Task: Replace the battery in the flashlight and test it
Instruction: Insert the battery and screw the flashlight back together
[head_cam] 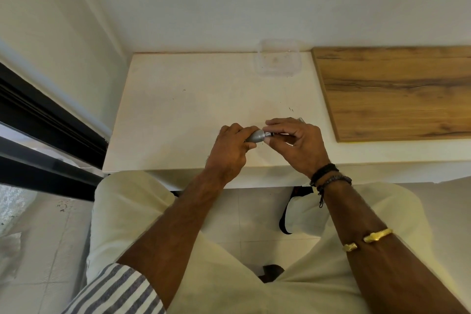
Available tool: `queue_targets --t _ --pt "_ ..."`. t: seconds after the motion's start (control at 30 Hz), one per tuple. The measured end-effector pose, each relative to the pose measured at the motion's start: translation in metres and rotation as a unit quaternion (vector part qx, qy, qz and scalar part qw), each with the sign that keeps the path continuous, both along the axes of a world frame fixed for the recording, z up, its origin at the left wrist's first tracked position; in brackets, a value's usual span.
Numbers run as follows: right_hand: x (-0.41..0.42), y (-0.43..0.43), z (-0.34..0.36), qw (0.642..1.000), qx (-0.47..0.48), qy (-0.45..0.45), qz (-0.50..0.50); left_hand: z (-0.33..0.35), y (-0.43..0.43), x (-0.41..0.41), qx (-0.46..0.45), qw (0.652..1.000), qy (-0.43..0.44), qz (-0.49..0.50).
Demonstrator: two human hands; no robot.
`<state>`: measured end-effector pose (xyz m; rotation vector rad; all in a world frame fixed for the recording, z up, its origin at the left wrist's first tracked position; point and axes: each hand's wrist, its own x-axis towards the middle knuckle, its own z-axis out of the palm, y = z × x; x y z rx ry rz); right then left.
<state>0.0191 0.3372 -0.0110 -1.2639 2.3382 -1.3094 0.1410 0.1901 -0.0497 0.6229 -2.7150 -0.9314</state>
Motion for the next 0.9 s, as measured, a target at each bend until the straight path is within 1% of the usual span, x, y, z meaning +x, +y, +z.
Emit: queue_targets --t 0.1,0.27,0.37,0.47,0.57,0.67,0.8,0.87,0.9 --pt "0.0014 -0.0025 -0.0009 0.999 -0.013 -0.012 -0.027 -0.0016 -0.0003 -0.002 -0.005 1.0 0.004 0.005" --pt "0.0014 -0.0017 0.0028 0.999 0.008 -0.035 -0.013 -0.0043 -0.0016 -0.0003 -0.008 1.0 0.012 0.0" --pt "-0.0001 -0.0002 0.0042 1.0 0.005 -0.029 0.0 -0.0043 -0.0026 -0.0008 -0.012 1.0 0.018 -0.006" --pt "0.0016 -0.001 0.0044 1.0 0.01 -0.012 -0.011 -0.0036 -0.0033 -0.0009 -0.015 1.0 0.018 -0.003" --pt "0.0033 -0.0017 0.0025 0.999 0.027 -0.024 -0.028 -0.0028 -0.005 0.0004 -0.029 0.999 0.014 -0.007" --pt "0.0035 -0.0041 0.001 0.996 0.072 -0.042 -0.043 -0.0004 -0.0038 0.0019 -0.047 0.999 0.013 -0.023" --pt "0.0055 -0.0069 -0.0003 0.986 0.131 -0.036 -0.097 0.0022 -0.0005 0.0036 -0.044 0.998 0.029 -0.036" --pt "0.0064 -0.0069 -0.0003 0.985 0.128 -0.05 -0.101 0.0026 -0.0003 0.0036 -0.037 0.998 0.031 -0.032" --pt "0.0061 -0.0065 -0.0001 0.987 0.111 -0.073 -0.089 0.0028 -0.001 0.0034 -0.033 0.999 0.029 -0.026"
